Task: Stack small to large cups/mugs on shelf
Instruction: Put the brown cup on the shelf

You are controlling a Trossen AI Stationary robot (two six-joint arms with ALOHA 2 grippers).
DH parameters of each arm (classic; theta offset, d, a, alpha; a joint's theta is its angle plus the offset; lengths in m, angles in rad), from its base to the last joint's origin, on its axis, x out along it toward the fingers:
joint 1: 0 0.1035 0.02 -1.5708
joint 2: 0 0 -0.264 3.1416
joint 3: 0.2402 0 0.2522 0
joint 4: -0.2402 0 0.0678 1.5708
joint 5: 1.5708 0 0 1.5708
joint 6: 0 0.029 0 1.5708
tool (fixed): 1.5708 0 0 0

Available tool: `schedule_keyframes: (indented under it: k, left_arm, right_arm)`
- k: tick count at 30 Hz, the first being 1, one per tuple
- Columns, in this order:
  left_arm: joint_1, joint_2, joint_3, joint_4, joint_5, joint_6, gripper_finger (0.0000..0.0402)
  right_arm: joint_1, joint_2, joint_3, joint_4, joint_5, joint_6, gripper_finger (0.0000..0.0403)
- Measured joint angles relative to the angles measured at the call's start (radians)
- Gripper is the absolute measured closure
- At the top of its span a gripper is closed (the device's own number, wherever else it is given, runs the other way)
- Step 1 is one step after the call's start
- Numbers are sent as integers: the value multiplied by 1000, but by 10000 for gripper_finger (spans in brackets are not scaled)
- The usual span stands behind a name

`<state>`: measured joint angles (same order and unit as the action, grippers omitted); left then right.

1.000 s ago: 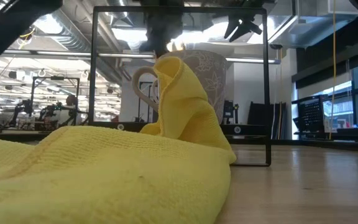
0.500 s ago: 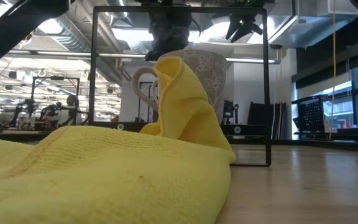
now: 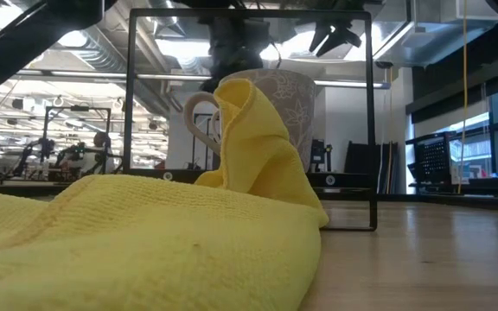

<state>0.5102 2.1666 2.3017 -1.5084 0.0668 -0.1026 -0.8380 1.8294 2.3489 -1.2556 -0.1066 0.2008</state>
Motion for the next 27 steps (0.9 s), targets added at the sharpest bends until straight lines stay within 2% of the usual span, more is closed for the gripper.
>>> schedule_keyframes:
  k: [27]
  left_arm:
    - [-16, 3, -1, 59, 24, 6, 381]
  right_arm:
    - [37, 0, 0, -48, 1, 0, 280]
